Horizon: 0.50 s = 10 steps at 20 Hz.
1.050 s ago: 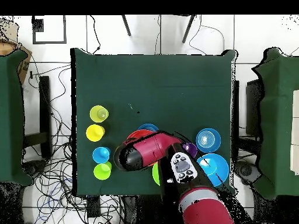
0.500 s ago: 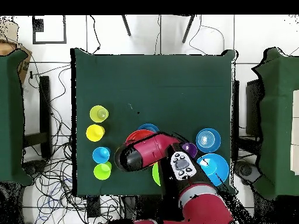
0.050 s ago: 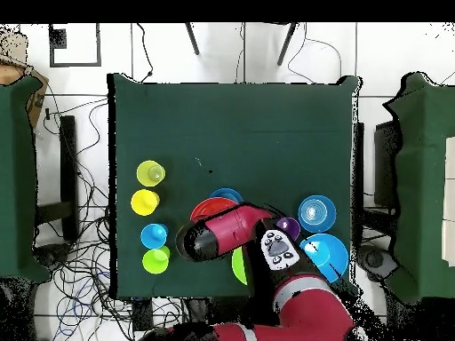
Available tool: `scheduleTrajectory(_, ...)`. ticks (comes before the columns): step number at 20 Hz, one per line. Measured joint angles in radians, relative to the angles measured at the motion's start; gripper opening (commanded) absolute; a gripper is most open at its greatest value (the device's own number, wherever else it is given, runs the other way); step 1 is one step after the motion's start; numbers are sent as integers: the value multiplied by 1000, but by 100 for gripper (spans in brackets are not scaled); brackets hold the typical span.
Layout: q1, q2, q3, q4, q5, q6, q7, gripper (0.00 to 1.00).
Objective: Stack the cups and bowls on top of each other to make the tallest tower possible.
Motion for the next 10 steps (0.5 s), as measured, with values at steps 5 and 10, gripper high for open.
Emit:
scheduleTrajectory(5,-8,0,0,0,0,0,0,100)
scheduleTrajectory(10,-28,-6,1,0,0,0,0,100)
